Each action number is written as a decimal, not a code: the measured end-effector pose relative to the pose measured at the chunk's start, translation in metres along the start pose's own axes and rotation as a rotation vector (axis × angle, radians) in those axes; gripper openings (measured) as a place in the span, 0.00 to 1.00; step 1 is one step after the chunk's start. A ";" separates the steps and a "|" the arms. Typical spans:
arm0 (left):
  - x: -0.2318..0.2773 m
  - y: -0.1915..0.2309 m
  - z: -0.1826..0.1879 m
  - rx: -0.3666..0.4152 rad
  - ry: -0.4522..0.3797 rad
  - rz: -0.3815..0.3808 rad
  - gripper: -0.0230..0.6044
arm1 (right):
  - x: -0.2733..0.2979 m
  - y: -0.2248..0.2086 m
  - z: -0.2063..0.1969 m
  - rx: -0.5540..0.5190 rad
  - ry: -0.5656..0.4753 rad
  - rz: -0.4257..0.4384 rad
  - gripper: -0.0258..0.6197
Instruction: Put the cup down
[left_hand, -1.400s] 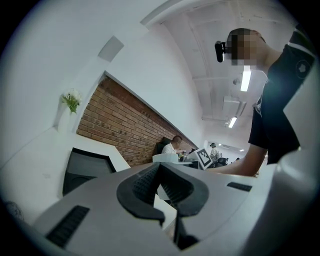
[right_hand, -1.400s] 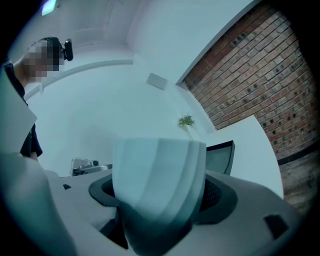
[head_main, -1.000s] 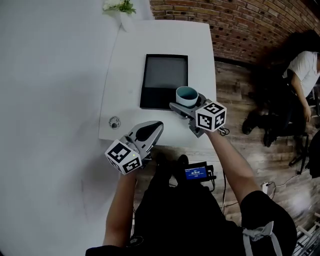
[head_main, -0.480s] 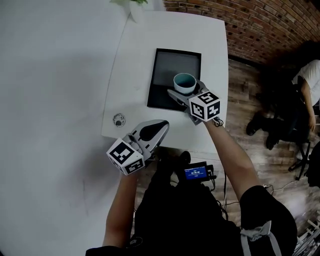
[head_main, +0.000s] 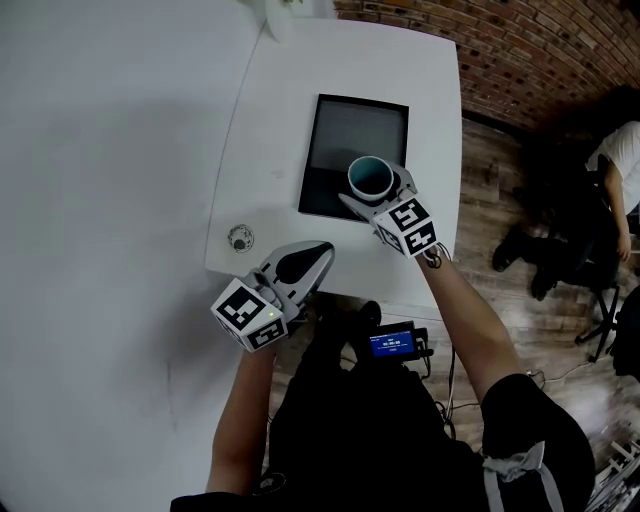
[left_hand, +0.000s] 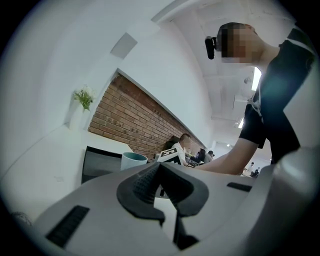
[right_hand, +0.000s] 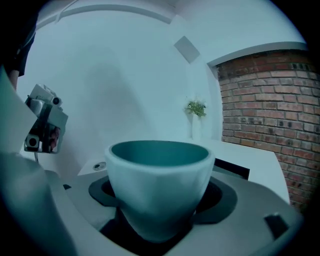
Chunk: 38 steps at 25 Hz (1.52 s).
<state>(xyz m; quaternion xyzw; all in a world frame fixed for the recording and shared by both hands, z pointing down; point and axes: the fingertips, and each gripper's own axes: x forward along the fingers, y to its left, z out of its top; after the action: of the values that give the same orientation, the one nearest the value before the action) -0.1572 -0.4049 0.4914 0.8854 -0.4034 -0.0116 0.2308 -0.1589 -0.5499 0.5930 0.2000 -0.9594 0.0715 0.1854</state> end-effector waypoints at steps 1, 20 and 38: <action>0.000 -0.001 0.000 0.000 0.000 -0.003 0.05 | -0.004 0.001 -0.003 -0.011 0.008 0.001 0.65; -0.015 -0.002 -0.012 0.016 -0.007 -0.021 0.05 | -0.008 0.010 -0.045 -0.108 0.122 -0.037 0.65; -0.030 -0.005 -0.021 0.034 -0.015 -0.025 0.05 | -0.125 0.010 -0.050 0.263 -0.065 -0.150 0.64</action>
<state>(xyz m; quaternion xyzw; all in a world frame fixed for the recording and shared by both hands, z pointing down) -0.1697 -0.3717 0.5029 0.8941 -0.3940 -0.0141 0.2124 -0.0401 -0.4851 0.5899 0.2960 -0.9297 0.1759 0.1312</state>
